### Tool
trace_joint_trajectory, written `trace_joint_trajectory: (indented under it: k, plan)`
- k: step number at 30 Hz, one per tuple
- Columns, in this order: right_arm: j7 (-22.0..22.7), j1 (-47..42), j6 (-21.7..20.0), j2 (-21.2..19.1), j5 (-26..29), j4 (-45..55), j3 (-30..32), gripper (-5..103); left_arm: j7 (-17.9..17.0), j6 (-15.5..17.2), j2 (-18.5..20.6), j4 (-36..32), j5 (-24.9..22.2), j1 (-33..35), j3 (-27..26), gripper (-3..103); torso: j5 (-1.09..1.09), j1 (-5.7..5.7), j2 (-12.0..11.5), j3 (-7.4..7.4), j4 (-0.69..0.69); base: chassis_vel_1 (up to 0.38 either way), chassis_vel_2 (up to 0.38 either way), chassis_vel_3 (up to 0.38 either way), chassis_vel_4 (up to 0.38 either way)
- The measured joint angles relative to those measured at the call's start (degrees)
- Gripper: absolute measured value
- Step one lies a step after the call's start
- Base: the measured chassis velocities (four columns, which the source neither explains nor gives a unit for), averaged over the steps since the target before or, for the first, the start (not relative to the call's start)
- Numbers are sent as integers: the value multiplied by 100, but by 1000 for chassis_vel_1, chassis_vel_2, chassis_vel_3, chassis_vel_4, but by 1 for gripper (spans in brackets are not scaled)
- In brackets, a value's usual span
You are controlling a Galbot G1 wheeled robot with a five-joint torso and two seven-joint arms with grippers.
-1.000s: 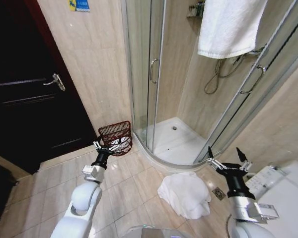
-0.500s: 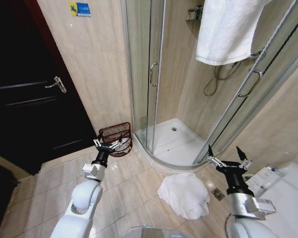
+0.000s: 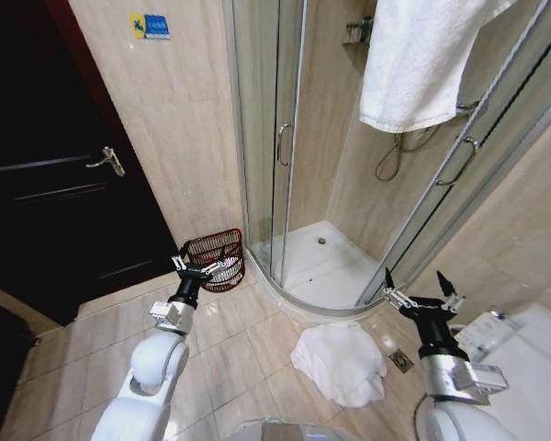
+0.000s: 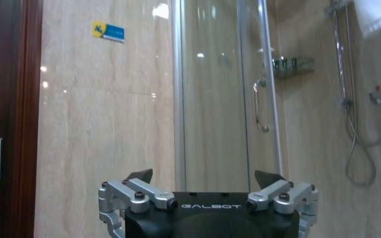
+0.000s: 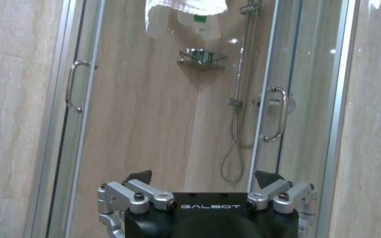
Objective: Discard the used towel into the hamper.
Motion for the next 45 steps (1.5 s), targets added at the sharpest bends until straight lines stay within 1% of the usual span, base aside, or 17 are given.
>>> trace_joint_trajectory:
  k: [3,6,7,10,13,16,20,22,30,32,33,35,38,40,41,43,45]
  plan:
    - [18,56,-32,0,23,-2,26,100,-57,46,-8,-92,-80,-6,6,100,0,28,64,36,0,0,0,0,0]
    - [15,417,161,0,89,-43,140,100,-245,32,-42,-28,-38,-145,-8,100,0,83,189,103,0,0,0,0,0]
    - [15,417,161,0,89,-43,140,100,-245,32,-42,-28,-38,-145,-8,100,0,83,189,103,0,0,0,0,0]
    - [64,687,387,0,-4,-271,38,100,-269,-61,-18,154,-13,-228,-99,100,0,129,285,160,0,0,0,0,0]
    - [34,830,384,0,-36,-371,-48,100,-269,-159,15,273,-35,-262,-160,100,0,158,349,195,0,0,0,0,0]
    - [-22,1084,527,0,-108,-665,-83,100,-253,-406,35,461,-101,-323,-230,100,0,215,477,264,1,0,0,0,0]
    - [30,1204,640,0,-35,-818,-84,100,-245,-437,33,490,-136,-332,-270,100,0,266,591,324,0,0,0,0,0]
    - [41,1215,649,0,-24,-831,-84,100,-248,-437,29,495,-137,-337,-279,100,0,279,619,339,0,0,0,0,0]
    - [91,1136,713,0,-6,-851,-94,100,-249,-427,24,451,-133,-316,-291,100,0,410,908,496,0,0,0,0,0]
    - [95,1136,711,0,-3,-845,-91,100,-247,-427,23,449,-131,-314,-291,100,0,424,938,513,0,0,0,0,0]
    - [99,1134,697,0,-2,-836,-90,100,-244,-426,20,446,-126,-312,-291,100,0,454,1006,552,0,0,0,0,0]
    - [99,1134,692,0,-2,-834,-90,100,-243,-426,19,444,-125,-311,-291,100,0,462,1024,562,0,0,0,0,0]
    - [99,1128,669,0,-4,-806,-97,100,-234,-426,18,438,-121,-304,-306,100,0,525,1159,635,0,0,0,0,0]
    - [99,1127,664,0,-4,-799,-97,100,-233,-426,17,436,-121,-303,-309,100,0,533,1174,643,0,0,0,0,0]
    - [104,1124,644,0,-4,-779,-98,100,-226,-426,17,427,-121,-292,-323,100,0,569,1255,687,0,0,0,0,0]
    - [111,1123,640,0,-4,-775,-97,100,-223,-426,17,424,-121,-288,-325,100,0,579,1277,698,0,0,0,0,0]
    - [135,1116,612,0,0,-747,-92,100,-211,-425,20,412,-121,-270,-334,100,0,629,1385,755,0,0,0,0,0]
